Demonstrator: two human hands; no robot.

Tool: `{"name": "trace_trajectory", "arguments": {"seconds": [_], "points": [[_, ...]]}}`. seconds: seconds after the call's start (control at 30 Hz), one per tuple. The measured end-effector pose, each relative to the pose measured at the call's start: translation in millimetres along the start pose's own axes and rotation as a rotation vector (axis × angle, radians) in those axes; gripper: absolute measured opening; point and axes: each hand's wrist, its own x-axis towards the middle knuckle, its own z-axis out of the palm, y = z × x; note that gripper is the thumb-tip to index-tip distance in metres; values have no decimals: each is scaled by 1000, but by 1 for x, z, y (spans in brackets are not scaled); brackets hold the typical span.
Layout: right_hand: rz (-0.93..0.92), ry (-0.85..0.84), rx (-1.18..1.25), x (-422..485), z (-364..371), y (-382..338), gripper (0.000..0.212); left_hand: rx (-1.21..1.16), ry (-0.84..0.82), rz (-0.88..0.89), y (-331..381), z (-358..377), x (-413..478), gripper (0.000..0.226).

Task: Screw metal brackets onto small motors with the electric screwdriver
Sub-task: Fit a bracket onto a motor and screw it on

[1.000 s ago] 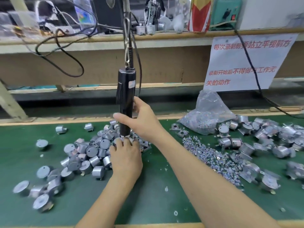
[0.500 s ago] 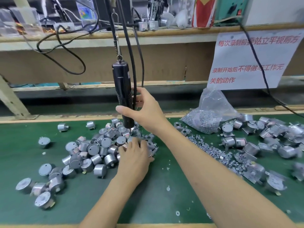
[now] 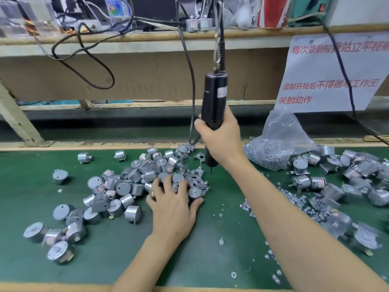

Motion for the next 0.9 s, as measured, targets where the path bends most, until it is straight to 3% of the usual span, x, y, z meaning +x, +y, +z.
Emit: {"name": "trace_trajectory", "arguments": {"seconds": [0.37,0.5,0.57,0.7,0.9], "points": [[-68,175,-68,9,-51,20,27,69,-52,33,20,-10,19,42],[-70,187,-57,7,-57,34,26,-23,136,137,34,-22,18,41],[-77,152,-37,6,-58,41,36,-84,240,269,38,-19,26,42],[-73,79,18,11,-63,50,69,-266,177,544,43,-7,38,45],[-59,35,154,15,-66,56,81,-300,139,547,34,10,37,46]]}}
